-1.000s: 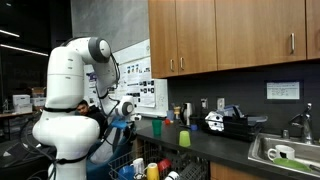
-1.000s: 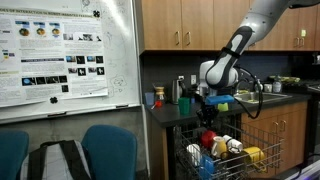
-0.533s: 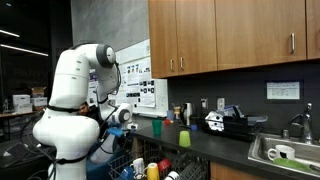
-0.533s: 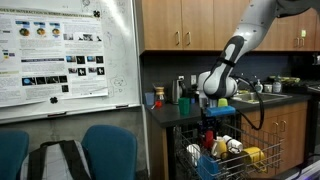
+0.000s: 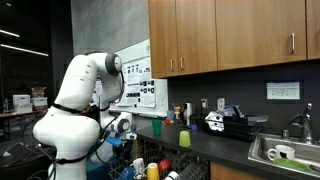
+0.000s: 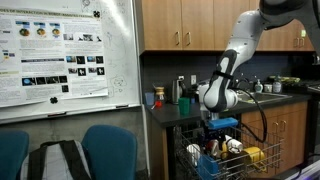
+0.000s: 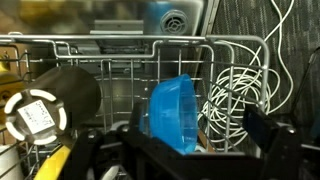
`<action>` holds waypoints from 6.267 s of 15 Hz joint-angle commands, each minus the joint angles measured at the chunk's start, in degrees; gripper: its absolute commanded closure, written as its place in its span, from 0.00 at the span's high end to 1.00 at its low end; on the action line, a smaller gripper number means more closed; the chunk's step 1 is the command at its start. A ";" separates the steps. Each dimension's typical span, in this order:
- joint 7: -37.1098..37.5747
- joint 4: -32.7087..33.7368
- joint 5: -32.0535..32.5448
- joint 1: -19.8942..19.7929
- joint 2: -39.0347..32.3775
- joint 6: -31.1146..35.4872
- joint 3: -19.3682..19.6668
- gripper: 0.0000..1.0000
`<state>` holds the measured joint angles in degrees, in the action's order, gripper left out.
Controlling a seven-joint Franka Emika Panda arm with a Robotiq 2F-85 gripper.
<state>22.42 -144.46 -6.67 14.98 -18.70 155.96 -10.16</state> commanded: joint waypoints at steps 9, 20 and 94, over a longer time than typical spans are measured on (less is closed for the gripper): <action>-4.54 2.78 -1.33 -2.16 -7.85 3.06 0.58 1.00; -4.73 6.01 -0.89 -1.36 -14.19 4.49 1.53 1.00; -19.31 1.66 -14.34 -11.15 0.92 -5.99 -0.97 0.12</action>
<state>7.07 -142.82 -16.87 6.45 -17.81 151.07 -9.01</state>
